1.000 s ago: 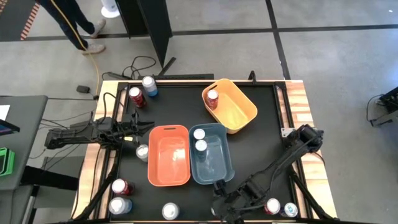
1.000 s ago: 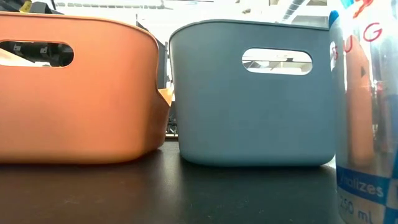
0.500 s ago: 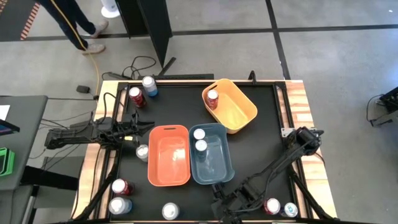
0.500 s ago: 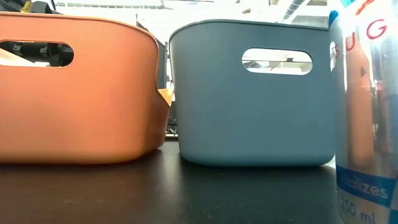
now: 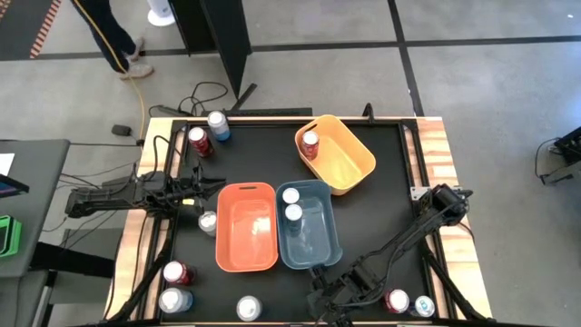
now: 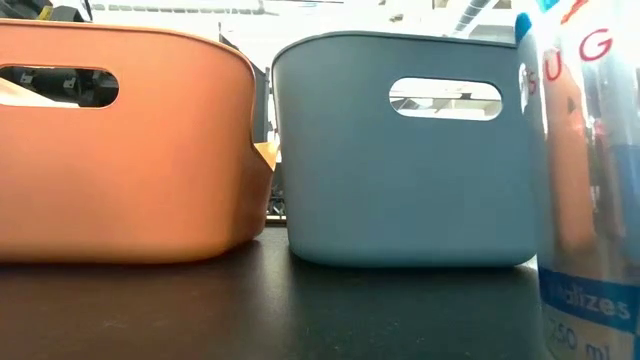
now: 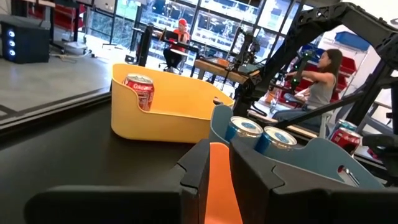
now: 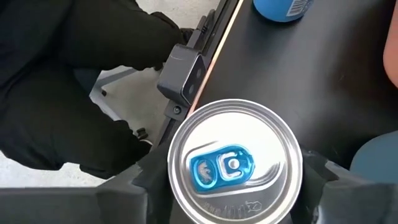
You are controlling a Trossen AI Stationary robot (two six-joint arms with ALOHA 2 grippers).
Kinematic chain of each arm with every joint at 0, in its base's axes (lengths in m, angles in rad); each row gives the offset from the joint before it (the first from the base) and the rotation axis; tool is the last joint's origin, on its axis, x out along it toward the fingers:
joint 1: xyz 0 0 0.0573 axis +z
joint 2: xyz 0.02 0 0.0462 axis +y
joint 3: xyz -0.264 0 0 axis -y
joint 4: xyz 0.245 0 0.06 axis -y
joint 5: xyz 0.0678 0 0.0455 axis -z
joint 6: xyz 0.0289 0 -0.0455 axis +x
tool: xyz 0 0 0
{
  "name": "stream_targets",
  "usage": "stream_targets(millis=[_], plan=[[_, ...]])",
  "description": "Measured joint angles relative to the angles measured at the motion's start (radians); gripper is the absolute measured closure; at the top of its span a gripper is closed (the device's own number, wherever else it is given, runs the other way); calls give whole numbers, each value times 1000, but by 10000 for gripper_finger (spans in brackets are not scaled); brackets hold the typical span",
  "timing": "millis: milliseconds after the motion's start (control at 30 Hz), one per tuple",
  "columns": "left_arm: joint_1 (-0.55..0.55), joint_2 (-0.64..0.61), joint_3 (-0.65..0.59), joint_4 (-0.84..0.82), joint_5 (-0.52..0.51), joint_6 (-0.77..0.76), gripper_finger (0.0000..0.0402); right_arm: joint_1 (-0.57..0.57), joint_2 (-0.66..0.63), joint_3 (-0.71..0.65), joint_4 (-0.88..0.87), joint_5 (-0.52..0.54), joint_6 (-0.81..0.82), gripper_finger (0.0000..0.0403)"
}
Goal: Sort soda cans
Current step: Put the left blue soda can into the blue bin
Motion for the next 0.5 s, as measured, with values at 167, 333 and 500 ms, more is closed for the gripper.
stream_targets(millis=[167, 333, 500], plan=[[0, 0, 0, 0, 0, 0, 343, -4, 0, 40, -50, -6, -34, 177], [0, 0, 0, 0, 0, 0, 343, -9, 0, 120, -143, -5, -58, 177], [0, 0, 0, 1, 0, -8, 343, -10, -1, 232, -265, 25, -108, 177]])
